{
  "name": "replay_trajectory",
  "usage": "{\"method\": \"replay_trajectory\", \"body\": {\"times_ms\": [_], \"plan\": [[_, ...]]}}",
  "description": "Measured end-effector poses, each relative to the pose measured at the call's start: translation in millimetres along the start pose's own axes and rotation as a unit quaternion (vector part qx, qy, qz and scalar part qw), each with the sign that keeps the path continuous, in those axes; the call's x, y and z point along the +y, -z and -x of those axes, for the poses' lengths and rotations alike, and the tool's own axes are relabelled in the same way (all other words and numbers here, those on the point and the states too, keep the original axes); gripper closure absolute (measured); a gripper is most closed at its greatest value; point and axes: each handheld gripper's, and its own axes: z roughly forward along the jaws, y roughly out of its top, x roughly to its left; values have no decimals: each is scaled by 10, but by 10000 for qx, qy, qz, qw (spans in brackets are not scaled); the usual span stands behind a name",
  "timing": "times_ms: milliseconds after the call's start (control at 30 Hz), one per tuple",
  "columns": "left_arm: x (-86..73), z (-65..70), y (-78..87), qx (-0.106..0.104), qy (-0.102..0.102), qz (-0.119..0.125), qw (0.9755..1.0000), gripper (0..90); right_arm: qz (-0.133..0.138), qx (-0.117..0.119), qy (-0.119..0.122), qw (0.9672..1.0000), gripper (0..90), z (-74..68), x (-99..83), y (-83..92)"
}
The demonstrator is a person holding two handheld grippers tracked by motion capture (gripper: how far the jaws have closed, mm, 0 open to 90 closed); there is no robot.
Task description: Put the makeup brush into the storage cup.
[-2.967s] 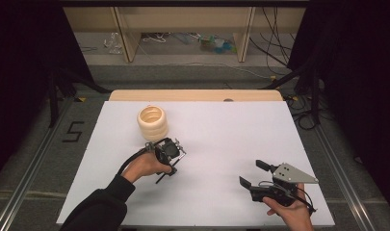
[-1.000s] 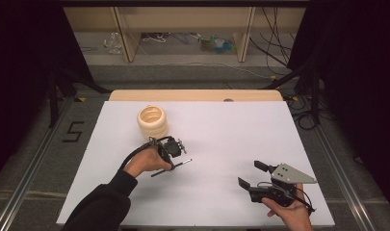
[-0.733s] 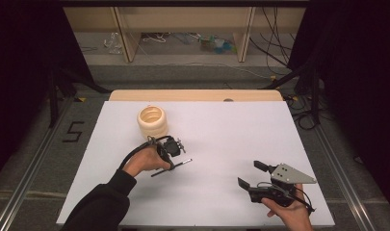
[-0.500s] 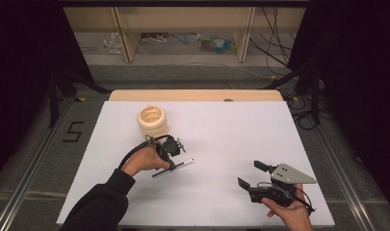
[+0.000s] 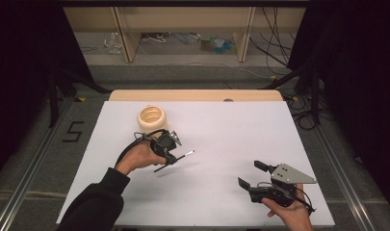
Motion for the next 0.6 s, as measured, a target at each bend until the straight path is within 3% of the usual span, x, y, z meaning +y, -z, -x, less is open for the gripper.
{"method": "replay_trajectory", "body": {"times_ms": [100, 200, 233, 300, 400, 467, 533, 600], "plan": [[-15, -33, 64, 86, -68, 175, 9998, 852, 15, 13, -3, 10000, 189, -1, 0, -2], [-26, -59, 139, 156, -9, 409, 9990, 852, 17, 10, -3, 10000, 189, -1, 0, -2], [-30, -57, 168, 180, 136, 644, 9977, 852, 18, 10, -6, 10000, 189, 0, 0, -2], [-30, -82, 244, 281, 140, 826, 9961, 852, 19, 11, -3, 10000, 189, 0, 0, -2], [-49, -132, 350, 304, 273, 1266, 9911, 853, 1, -6, -1, 10000, 189, 1, 0, 0], [-67, -163, 382, 312, 256, 1435, 9888, 852, 20, 9, 3, 10000, 189, 1, 0, -2], [-91, -182, 400, 373, 406, 1588, 9858, 852, 19, 8, -7, 10000, 189, 1, -1, -1], [-105, -203, 416, 431, 427, 1650, 9844, 852, 16, 8, -1, 10000, 189, 0, -1, -2]]}}
